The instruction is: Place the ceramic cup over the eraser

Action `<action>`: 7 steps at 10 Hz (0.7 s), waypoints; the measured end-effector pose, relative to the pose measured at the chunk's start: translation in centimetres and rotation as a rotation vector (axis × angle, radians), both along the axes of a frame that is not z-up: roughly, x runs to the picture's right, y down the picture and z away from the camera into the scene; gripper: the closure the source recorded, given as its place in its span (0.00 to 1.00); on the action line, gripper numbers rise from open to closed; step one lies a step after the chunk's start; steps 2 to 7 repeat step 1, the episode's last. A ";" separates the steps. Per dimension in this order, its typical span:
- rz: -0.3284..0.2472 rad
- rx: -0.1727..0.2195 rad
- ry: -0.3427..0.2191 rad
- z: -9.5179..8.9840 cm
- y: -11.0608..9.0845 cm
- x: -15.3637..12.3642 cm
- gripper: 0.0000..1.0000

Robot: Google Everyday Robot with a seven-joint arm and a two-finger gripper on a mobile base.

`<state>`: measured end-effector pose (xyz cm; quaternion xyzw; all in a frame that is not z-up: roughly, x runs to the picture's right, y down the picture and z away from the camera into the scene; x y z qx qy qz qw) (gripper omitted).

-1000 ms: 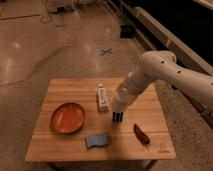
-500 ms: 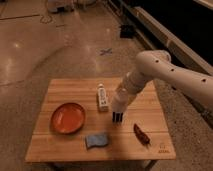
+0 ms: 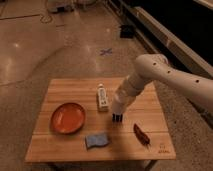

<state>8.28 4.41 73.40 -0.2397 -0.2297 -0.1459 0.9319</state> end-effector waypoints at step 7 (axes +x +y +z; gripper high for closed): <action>0.002 -0.004 0.005 0.2 0.1 0.0 0.23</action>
